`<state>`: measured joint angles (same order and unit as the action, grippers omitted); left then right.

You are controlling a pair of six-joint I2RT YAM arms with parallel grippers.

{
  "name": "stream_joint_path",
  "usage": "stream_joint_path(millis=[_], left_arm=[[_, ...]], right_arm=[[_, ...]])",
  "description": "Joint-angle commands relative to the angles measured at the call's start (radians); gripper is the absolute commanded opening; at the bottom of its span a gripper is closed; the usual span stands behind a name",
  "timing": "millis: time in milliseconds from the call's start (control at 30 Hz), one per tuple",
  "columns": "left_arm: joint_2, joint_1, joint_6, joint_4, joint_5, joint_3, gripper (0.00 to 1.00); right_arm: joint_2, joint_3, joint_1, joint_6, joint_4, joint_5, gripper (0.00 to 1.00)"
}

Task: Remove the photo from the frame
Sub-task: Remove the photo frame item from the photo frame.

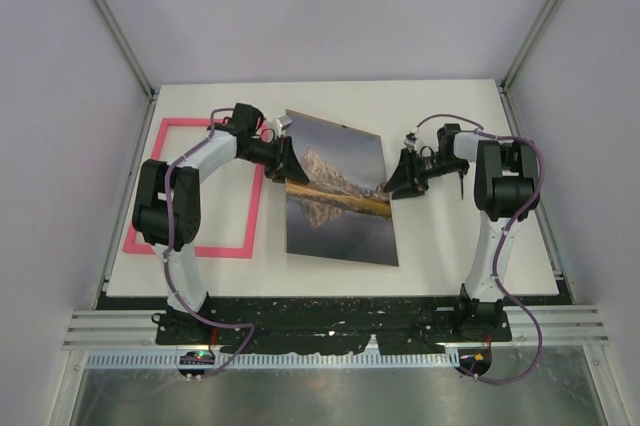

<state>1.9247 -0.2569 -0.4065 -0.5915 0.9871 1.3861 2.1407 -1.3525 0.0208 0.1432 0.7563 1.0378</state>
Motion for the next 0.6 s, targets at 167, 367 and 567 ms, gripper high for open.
stream_joint_path(millis=[167, 367, 567], left_arm=[[-0.072, 0.005, 0.006, 0.045, 0.032, -0.004, 0.29], [-0.066, 0.005, 0.005, 0.045, 0.033, -0.004, 0.31], [-0.067, 0.005, 0.006, 0.045, 0.027, -0.006, 0.33]], right_arm=[[-0.001, -0.013, -0.061, -0.001, -0.011, -0.013, 0.59], [0.01, -0.025, -0.084, 0.006, 0.005, 0.022, 0.59], [0.005, -0.04, -0.096, 0.013, 0.014, 0.064, 0.59]])
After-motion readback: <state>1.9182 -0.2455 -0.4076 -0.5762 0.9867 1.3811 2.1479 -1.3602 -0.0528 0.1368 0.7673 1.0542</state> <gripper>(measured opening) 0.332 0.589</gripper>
